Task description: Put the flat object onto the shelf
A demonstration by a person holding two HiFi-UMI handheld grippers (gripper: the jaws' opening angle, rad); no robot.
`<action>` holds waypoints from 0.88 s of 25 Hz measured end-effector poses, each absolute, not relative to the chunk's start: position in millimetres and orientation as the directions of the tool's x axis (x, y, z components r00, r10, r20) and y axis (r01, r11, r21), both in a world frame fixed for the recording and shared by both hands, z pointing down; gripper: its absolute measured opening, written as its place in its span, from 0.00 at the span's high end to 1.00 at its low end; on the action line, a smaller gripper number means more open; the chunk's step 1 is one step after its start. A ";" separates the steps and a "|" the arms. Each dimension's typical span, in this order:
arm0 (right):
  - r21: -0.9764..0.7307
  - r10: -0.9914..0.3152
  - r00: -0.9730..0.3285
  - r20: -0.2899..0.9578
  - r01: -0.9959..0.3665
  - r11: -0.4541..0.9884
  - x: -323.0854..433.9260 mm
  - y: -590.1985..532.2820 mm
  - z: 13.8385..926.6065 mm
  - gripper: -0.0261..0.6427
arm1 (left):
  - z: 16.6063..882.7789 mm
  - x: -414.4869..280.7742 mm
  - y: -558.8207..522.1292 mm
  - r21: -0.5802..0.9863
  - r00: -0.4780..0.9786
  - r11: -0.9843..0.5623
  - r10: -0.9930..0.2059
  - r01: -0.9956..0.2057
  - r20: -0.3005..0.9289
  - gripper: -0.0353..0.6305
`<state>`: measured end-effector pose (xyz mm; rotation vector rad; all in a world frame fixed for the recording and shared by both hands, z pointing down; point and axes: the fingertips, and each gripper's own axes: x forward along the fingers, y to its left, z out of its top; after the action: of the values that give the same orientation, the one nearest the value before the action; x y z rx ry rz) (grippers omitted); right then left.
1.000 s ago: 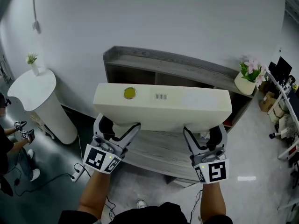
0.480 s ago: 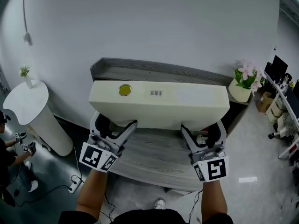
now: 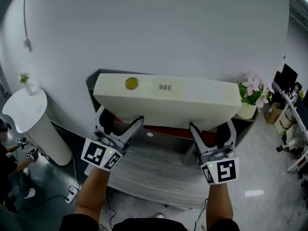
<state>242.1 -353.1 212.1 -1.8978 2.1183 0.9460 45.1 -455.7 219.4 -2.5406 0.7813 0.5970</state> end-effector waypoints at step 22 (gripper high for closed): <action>0.326 -0.865 -0.063 -0.498 -0.938 -0.120 281.4 -445.9 176.1 0.33 | 177.7 110.7 -584.9 -0.342 0.853 -0.813 -0.321 -0.471 -0.412 0.26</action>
<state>281.4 -445.9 176.1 -2.0656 2.0007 0.9330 110.7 -584.9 177.7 -2.5895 0.5847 0.4698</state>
